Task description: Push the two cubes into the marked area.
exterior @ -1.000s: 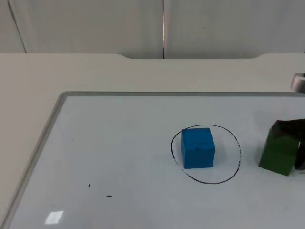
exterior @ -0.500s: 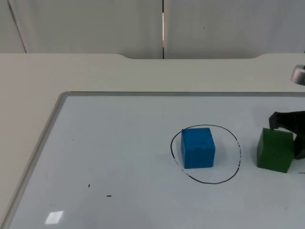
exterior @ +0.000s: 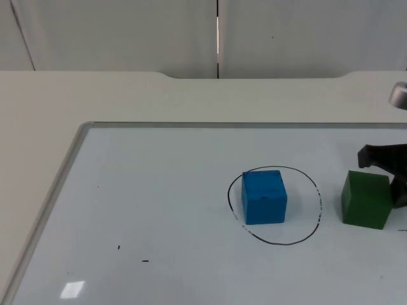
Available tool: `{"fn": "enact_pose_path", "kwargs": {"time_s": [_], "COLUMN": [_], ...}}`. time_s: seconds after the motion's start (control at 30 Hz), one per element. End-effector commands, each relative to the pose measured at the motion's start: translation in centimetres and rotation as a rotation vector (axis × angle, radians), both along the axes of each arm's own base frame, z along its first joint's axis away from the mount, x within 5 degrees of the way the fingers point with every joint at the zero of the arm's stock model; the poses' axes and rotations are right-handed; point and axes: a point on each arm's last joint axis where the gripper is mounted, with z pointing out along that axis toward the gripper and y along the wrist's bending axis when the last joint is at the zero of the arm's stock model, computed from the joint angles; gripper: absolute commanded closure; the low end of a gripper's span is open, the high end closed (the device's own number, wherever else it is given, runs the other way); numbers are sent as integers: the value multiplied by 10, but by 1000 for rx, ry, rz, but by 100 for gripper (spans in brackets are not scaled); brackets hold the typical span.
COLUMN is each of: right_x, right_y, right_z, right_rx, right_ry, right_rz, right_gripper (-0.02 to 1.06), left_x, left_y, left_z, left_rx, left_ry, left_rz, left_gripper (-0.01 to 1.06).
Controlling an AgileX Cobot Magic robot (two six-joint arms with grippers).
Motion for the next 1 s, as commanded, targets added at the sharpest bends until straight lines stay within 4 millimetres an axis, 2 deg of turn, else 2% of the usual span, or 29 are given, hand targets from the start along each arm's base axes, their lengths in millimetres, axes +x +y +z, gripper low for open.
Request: {"fn": "enact_pose_path", "kwargs": {"time_s": [0.0,0.3,0.47,0.63,0.97], "right_x": [1,2,3,-1,-5], "right_y": [2,3,11,29,31], "right_z": [0,1,3,3,2], "right_rx": [0,11,23,27,25], "right_ry": [3,-12,-48,-63,-24], "right_rz": [13,-2,6,58,73], "right_gripper": [105,105,105,105,105], "left_x": [0,0,0,0,0], "left_y": [0,0,0,0,0], "left_z": [0,0,0,0,0], "left_rx": [-4,-4,-4,-4,-4], "left_ry": [-9,-9,-9,-9,-9], "left_rz": [10,10,10,10,10], "left_gripper": [105,105,105,105,105]}}
